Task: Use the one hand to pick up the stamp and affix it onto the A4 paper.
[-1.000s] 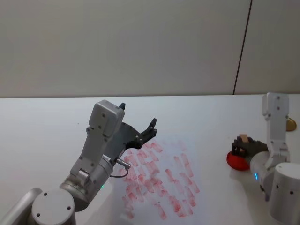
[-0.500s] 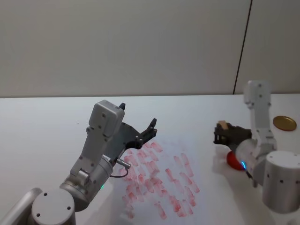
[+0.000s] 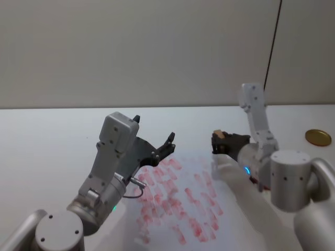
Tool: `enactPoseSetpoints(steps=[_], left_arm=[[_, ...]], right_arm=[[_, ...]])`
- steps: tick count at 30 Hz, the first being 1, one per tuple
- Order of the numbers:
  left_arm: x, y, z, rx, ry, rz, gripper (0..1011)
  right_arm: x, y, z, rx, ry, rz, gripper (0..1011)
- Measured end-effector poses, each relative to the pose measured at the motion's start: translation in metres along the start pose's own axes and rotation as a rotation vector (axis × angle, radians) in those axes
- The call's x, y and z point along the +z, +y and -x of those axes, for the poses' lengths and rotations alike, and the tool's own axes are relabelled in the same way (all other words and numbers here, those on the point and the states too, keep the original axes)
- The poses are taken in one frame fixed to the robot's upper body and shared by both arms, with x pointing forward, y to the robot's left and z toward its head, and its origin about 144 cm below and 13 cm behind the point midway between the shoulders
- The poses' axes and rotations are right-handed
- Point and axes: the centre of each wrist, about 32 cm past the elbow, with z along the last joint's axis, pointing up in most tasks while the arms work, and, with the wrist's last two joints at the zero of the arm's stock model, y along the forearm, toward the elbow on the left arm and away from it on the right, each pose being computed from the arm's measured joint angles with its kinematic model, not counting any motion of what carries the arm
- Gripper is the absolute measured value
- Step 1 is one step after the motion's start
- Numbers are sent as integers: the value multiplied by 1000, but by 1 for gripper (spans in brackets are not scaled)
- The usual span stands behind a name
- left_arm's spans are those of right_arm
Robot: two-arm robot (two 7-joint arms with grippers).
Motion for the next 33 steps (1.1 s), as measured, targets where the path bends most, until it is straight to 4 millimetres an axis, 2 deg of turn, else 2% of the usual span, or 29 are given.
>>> enactPoseSetpoints(steps=[5, 13, 33], left_arm=[[0, 0, 0, 0, 0, 0, 993], [0, 0, 0, 0, 0, 0, 993], [0, 0, 0, 0, 0, 0, 993]], right_arm=[[3, 15, 2, 32, -13, 30, 219], [7, 28, 6, 61, -26, 73, 219], [6, 35, 13, 89, -46, 154, 219]])
